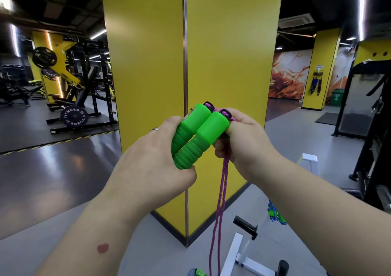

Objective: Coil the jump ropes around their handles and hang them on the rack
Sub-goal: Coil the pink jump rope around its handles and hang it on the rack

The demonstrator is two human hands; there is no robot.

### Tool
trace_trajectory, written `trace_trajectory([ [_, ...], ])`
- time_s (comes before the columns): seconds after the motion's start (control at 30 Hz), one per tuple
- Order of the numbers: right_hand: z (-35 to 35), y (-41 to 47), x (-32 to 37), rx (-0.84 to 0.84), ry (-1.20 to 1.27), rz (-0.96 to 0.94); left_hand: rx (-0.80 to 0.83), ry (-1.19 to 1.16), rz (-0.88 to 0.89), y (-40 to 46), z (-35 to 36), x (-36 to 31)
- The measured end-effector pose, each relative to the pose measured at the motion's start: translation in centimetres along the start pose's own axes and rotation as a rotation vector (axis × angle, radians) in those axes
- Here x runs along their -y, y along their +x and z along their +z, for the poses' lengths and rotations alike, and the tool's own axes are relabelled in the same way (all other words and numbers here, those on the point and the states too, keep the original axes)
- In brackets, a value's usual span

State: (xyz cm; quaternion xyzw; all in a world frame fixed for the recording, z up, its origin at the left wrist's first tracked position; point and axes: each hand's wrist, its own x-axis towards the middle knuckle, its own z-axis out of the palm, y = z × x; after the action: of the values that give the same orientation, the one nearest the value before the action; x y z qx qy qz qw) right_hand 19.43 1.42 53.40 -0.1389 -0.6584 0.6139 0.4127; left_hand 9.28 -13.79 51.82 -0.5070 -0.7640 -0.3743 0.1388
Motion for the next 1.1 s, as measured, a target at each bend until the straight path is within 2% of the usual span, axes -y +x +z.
trace_trajectory([
  [0.17,-0.3,-0.1,0.3,-0.003,-0.163,-0.069,-0.013,0.03,-0.022,0.1,0.1,0.4],
  [0.3,-0.9,0.2,0.6,-0.032,-0.43,-0.126,0.123,0.076,-0.081,-0.1,-0.5,0.5],
  [0.4,-1.1,0.0,0.3,0.007,-0.575,-0.155,0.181,-0.037,-0.062,-0.4,-1.0,-0.5],
  [0.5,-0.7,-0.4,0.0,0.025,-0.747,-0.051,0.143,-0.193,-0.103,-0.3,-1.1,-0.8],
  [0.6,-0.4,-0.9,-0.1,0.158,-1.027,0.054,0.126,-0.223,-0.171,0.0,-0.5,-0.7],
  [0.67,-0.3,-1.6,-0.1,0.25,-1.225,0.097,0.108,-0.171,-0.206,0.0,0.0,-0.5],
  [0.77,0.1,-3.2,0.5,0.289,-1.471,0.044,0.07,0.103,-0.214,-0.1,0.7,0.4],
  [0.83,0.5,-4.3,1.6,0.281,-1.508,-0.056,0.063,0.254,-0.21,0.0,1.2,1.2],
  [0.97,0.3,-4.9,3.3,0.285,-1.471,-0.145,0.068,0.358,-0.225,-0.2,1.9,1.9],
  [1.1,-1.0,-4.3,3.2,0.232,-1.195,-0.093,0.07,0.35,-0.192,-0.2,1.6,1.9],
])
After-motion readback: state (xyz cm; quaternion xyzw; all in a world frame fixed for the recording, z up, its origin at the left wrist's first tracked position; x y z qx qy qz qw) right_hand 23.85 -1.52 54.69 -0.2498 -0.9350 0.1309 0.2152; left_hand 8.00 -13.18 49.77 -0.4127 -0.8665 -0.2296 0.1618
